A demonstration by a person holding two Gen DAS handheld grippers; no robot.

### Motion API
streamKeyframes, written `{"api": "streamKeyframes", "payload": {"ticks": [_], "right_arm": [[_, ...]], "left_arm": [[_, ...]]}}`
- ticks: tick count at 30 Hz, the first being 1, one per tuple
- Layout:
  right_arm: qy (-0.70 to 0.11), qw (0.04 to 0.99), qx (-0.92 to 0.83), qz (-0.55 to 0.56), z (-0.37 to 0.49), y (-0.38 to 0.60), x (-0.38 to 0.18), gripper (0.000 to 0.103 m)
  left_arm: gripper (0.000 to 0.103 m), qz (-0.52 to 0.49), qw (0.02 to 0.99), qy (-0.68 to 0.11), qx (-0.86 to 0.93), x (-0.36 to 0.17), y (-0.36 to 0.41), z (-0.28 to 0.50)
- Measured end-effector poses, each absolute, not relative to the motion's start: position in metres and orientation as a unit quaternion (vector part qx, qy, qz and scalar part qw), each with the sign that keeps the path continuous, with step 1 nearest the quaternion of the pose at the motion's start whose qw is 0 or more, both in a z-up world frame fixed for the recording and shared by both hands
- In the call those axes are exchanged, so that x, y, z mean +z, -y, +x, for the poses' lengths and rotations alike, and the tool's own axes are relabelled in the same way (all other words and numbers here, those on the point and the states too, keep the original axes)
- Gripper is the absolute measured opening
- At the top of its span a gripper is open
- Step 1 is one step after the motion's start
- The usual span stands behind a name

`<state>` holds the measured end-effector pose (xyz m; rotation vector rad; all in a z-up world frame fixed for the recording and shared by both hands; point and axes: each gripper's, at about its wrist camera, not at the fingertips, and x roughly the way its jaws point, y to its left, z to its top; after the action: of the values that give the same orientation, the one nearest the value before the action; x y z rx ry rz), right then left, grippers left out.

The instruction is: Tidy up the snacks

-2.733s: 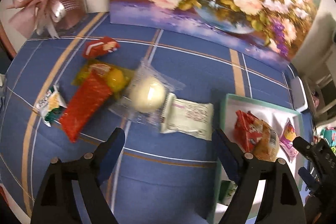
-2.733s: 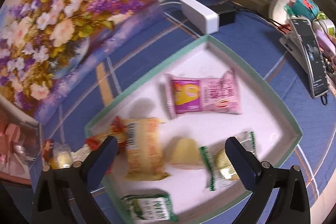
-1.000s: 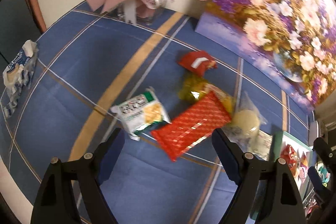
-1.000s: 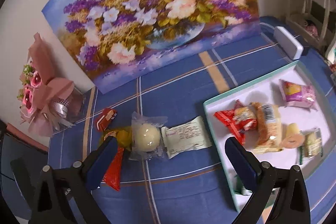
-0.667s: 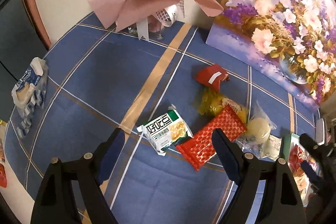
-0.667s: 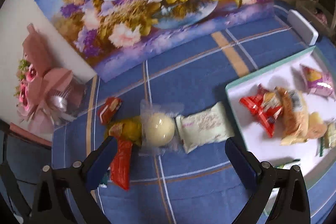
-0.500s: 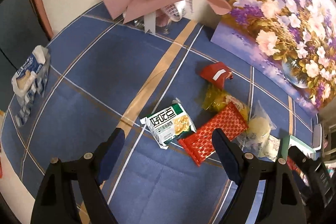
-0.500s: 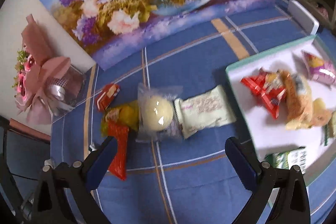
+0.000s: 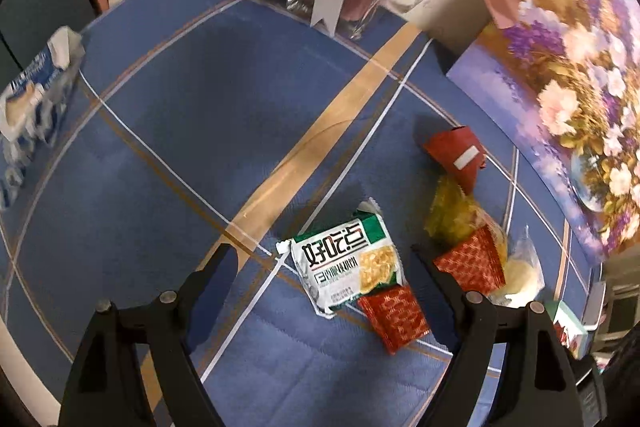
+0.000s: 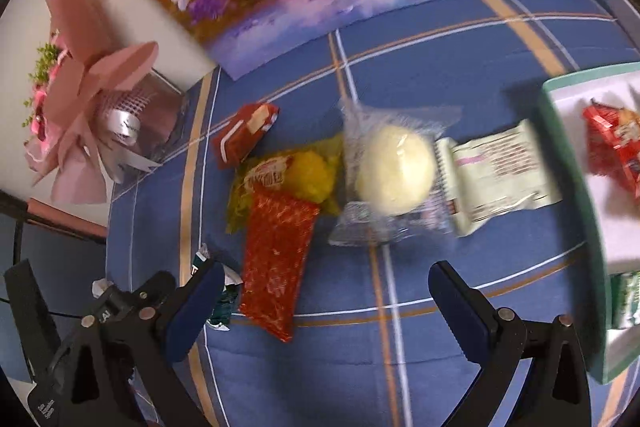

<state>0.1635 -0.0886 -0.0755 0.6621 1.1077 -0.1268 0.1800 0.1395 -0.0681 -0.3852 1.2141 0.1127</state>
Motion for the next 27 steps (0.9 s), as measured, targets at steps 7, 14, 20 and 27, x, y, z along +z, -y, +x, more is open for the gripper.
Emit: {"api": "streamKeyframes", "payload": {"ticks": [7, 14, 20, 27], "right_arm": [[-0.535, 0.782, -0.047, 0.317, 0.177, 0.064, -0.103, 0.103], [-0.538, 0.788, -0.065, 0.292, 0.188, 0.056, -0.115, 0.103], [-0.537, 0.803, -0.083, 0.244, 0.197, 0.042, -0.117, 0.103], [-0.533, 0.818, -0.099, 0.196, 0.203, 0.03, -0.119, 0.103]], "left_arm": [[0.085, -0.213, 0.791, -0.571, 0.049, -0.086, -0.143, 0.192], [0.085, -0.232, 0.785, -0.573, 0.04, -0.094, -0.143, 0.199], [0.085, -0.227, 0.783, -0.577, 0.041, -0.099, -0.138, 0.203], [0.085, -0.236, 0.777, -0.58, 0.061, -0.103, -0.149, 0.2]]}}
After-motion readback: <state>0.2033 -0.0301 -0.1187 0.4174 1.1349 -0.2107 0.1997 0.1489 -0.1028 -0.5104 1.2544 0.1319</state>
